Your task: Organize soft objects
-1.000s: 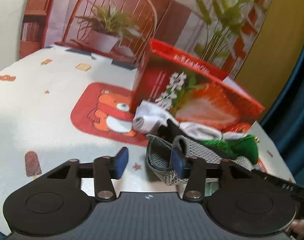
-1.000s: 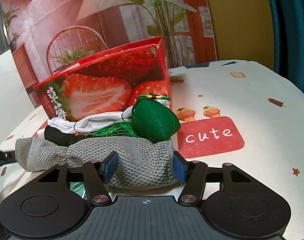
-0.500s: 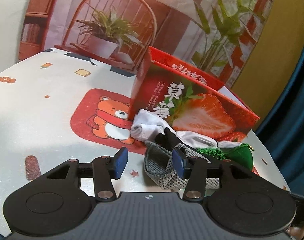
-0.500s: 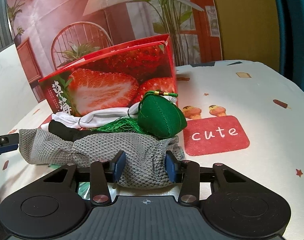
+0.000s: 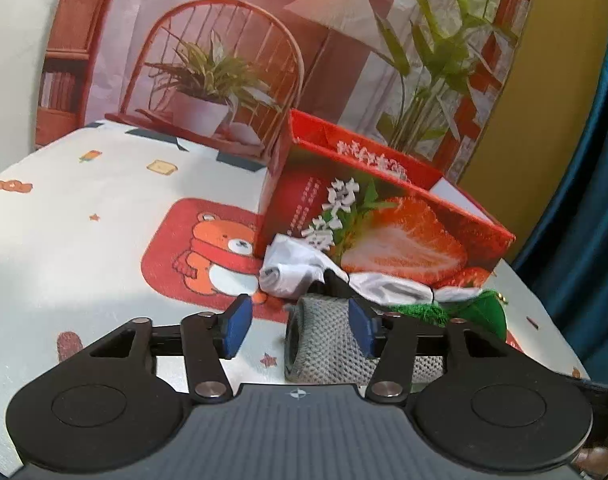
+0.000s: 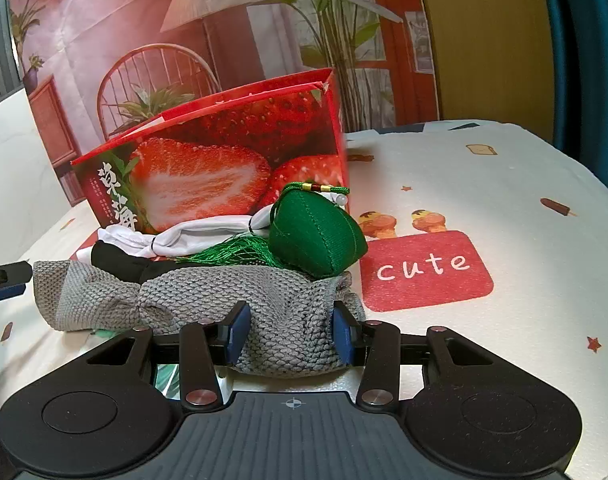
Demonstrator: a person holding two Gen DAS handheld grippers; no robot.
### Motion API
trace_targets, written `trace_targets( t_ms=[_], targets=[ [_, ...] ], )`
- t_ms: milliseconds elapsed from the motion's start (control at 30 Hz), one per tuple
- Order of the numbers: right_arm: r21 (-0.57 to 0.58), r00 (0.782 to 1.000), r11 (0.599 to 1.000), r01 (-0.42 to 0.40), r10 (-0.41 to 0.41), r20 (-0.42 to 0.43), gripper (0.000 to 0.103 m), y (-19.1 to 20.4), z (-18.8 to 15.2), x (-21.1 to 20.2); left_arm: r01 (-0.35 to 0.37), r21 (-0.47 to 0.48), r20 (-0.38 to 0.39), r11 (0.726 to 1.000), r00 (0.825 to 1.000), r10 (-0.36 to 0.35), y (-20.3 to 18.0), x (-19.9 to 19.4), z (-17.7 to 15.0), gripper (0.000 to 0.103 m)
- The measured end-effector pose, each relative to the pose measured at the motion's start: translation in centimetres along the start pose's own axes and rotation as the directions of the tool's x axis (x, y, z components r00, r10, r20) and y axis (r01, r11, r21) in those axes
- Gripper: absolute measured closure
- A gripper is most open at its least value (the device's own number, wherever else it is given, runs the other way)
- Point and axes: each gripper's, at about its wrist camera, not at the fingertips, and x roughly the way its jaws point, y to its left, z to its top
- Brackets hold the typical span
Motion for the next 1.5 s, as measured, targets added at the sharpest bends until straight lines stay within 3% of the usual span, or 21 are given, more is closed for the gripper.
trace_targets(
  t_ms=[167, 433, 567, 633, 667, 700, 867, 1133, 1500],
  targets=[
    [0.001, 1.0, 1.0, 0.0, 0.0, 0.0, 0.062, 0.0, 0.0, 0.0, -0.002, -0.029, 0.001, 1.0, 1.0, 0.002, 0.4, 0.0, 0.1, 0.042],
    [0.005, 1.0, 1.0, 0.005, -0.005, -0.002, 0.061, -0.1, 0.0, -0.1, 0.059, -0.034, -0.15, 0.998, 0.987, -0.064, -0.8, 3.3, -0.8, 0.042],
    [0.012, 1.0, 1.0, 0.012, -0.012, 0.009, 0.059, -0.2, 0.1, -0.4, 0.051, -0.085, -0.165, 0.995, 0.984, -0.065, -0.4, 4.5, -0.9, 0.043],
    [0.033, 1.0, 0.999, 0.019, -0.02, 0.024, 0.054, -0.6, 0.3, -0.6, 0.049, -0.087, -0.162, 0.995, 0.985, -0.062, -0.3, 4.6, -1.1, 0.058],
    [0.044, 0.999, 0.999, 0.025, -0.027, 0.03, 0.053, -0.7, 0.3, -0.7, 0.046, -0.069, -0.163, 0.997, 0.985, -0.057, -0.4, 4.6, -1.2, 0.079],
    [0.057, 0.999, 0.998, 0.028, -0.03, 0.033, 0.051, -1.0, 0.3, -0.7, 0.04, -0.04, -0.172, 0.998, 0.984, -0.047, -0.6, 4.6, -1.3, 0.091],
    [0.119, 1.0, 0.993, 0.013, -0.014, 0.005, 0.046, -2.0, 0.2, 0.2, 0.042, 0.05, -0.168, 0.998, 0.985, -0.033, -1.7, 4.2, -1.6, 0.097],
    [0.126, 0.997, 0.99, -0.068, 0.071, -0.023, 0.08, -1.1, 0.1, -0.1, 0.011, 0.039, -0.119, 0.999, 0.993, -0.006, -1.2, 2.4, -1.1, 0.097],
    [-0.09, 0.986, 0.986, -0.143, 0.149, 0.069, 0.082, 3.1, 1.1, -2.8, -0.06, 0.001, -0.019, 0.998, 0.998, 0.06, -0.4, 0.5, 0.1, 0.097]
  ],
)
